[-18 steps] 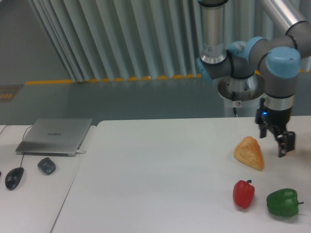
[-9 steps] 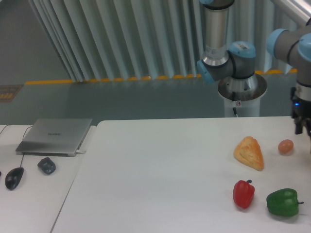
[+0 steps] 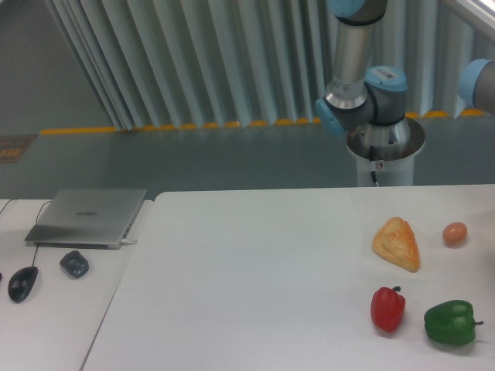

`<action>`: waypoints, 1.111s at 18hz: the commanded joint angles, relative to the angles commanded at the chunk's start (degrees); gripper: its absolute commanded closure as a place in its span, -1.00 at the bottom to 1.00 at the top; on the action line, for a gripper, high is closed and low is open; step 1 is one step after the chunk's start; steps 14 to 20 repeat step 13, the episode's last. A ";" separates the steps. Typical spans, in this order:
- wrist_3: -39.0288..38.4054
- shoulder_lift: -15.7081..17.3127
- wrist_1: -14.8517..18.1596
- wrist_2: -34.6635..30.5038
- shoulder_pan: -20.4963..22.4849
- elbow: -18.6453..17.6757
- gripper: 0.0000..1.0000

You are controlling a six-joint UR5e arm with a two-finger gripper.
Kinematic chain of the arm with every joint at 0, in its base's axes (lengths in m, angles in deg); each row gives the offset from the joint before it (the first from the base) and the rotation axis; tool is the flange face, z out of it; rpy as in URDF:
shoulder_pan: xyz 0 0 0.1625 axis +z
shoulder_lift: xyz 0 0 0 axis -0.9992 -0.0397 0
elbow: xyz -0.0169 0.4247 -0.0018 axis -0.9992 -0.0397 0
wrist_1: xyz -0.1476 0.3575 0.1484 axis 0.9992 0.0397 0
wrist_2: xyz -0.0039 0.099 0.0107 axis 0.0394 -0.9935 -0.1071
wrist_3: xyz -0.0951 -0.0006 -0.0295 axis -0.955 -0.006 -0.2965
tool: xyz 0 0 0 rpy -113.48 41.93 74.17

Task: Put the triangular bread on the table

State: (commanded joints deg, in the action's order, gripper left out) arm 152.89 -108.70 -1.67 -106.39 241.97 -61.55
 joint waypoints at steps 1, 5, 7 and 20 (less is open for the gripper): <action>0.00 0.00 0.00 0.09 0.00 -0.09 -1.00; 0.00 0.09 0.09 0.71 0.00 -0.18 -1.00; 0.00 0.09 0.09 0.71 0.00 -0.26 -1.00; -0.09 0.26 0.09 0.71 0.00 -0.35 -1.00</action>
